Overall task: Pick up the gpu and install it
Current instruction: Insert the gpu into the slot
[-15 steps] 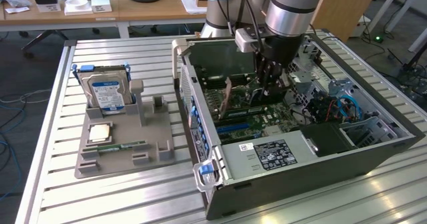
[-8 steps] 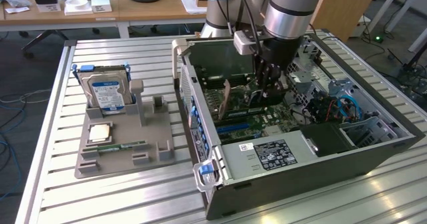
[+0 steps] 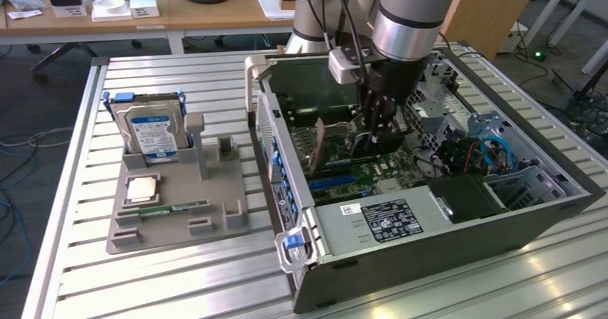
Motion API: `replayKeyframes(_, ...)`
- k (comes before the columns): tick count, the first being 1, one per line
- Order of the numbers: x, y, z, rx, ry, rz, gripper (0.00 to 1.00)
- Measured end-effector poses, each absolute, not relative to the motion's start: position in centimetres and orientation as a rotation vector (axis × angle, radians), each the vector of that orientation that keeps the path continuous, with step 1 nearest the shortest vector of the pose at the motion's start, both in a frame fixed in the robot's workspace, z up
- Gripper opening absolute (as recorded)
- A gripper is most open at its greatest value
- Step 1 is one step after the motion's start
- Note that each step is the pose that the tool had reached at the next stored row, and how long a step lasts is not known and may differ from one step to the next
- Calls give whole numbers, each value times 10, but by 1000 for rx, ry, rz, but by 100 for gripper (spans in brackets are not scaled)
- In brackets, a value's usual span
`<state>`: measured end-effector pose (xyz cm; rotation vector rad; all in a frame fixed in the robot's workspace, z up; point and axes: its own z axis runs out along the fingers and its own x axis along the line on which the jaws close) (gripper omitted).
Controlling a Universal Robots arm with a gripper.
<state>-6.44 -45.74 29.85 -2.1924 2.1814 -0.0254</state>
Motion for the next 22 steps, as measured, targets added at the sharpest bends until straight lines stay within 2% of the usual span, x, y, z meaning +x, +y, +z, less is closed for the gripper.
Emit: replayKeyframes(22,-73,-460,286,-2202,2153,-36,26)
